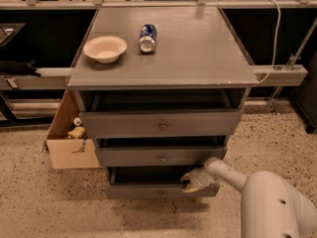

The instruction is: Open bottom drawer

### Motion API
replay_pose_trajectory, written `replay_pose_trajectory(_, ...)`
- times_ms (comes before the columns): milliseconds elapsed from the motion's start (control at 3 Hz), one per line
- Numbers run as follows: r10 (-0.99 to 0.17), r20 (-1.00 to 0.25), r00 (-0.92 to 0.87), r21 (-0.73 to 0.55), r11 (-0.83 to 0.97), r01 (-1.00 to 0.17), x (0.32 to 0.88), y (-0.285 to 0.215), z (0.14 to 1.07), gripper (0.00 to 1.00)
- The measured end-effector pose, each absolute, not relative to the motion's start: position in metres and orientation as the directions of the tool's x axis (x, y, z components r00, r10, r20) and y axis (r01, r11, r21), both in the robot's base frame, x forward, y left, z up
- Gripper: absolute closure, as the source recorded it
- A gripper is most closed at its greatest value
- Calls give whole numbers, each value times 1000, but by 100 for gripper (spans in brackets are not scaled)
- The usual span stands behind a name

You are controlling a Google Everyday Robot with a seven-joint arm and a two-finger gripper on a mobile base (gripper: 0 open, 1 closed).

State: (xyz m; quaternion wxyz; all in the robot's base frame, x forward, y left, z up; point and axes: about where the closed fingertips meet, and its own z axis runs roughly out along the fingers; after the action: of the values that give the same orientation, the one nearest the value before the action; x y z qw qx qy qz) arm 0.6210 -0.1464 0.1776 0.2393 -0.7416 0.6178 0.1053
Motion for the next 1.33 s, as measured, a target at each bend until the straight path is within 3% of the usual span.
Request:
replay_pose_trajectory(1000,-866,-452,214,-225,-122,-967,621,-146,177,0)
replay_pose_trajectory(1333,-866,-452,214,-225,-122,-967,621,-146,177,0)
